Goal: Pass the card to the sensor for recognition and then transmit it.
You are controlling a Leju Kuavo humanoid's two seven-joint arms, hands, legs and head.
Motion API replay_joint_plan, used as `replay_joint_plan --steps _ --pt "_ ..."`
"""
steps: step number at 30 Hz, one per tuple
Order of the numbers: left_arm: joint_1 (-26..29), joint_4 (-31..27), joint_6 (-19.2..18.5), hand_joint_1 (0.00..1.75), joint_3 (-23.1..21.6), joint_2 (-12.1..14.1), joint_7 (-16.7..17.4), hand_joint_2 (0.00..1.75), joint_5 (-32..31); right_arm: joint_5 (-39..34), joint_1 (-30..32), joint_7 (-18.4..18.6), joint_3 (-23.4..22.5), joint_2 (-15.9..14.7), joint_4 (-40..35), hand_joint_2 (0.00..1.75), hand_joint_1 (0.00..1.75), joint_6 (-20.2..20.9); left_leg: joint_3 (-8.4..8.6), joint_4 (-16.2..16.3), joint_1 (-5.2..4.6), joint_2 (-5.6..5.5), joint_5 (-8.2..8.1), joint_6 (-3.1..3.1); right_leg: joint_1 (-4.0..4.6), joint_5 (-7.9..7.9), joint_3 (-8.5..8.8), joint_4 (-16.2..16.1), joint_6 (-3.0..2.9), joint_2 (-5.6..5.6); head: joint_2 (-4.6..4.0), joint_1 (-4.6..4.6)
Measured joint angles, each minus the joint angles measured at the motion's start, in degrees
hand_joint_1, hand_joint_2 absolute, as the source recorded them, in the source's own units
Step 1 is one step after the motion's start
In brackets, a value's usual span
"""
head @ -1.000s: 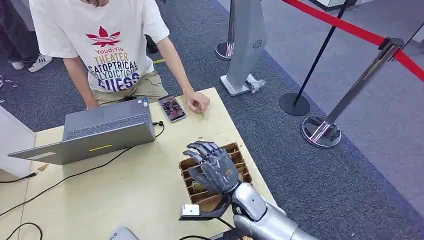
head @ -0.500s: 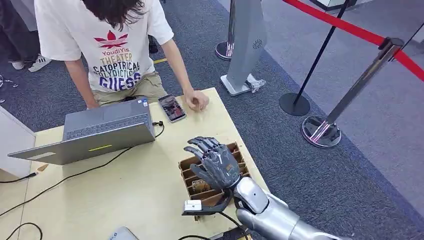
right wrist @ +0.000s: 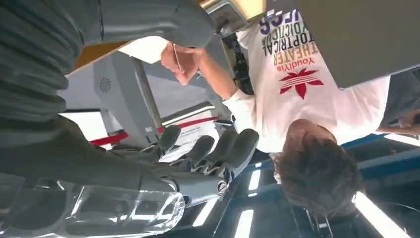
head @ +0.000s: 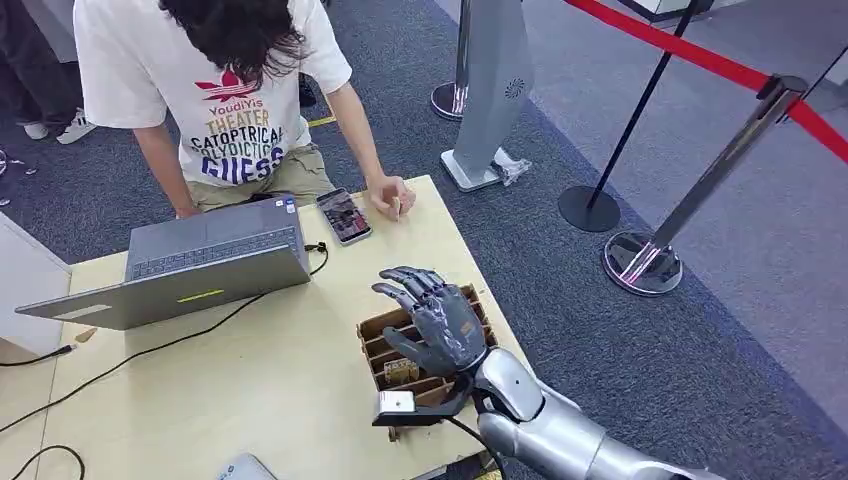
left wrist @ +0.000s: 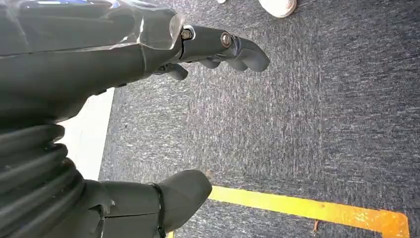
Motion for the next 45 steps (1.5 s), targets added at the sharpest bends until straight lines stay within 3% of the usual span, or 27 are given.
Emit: replay_joint_plan --steps 32,45 --pt "-0.01 0.00 0.37 0.00 1.49 -0.48 -0.52 1.75 -0.79 -0.94 1.86 0.15 1.88 -1.25 0.24 1.75 0.79 3.21 -0.01 0.00 0.00 0.00 0.00 0.00 -0.01 0.00 0.00 0.00 0.00 0.00 0.00 0.00" --pt "-0.01 0.00 0.68 0.00 2.82 -0.55 -0.55 1.75 -1.01 0.07 1.67 0.94 2.25 -0.98 2.43 1.75 0.94 4.35 -0.01 0.00 0.00 0.00 0.00 0.00 0.00 0.00 0.00 0.00 0.00 -0.01 0.00 0.02"
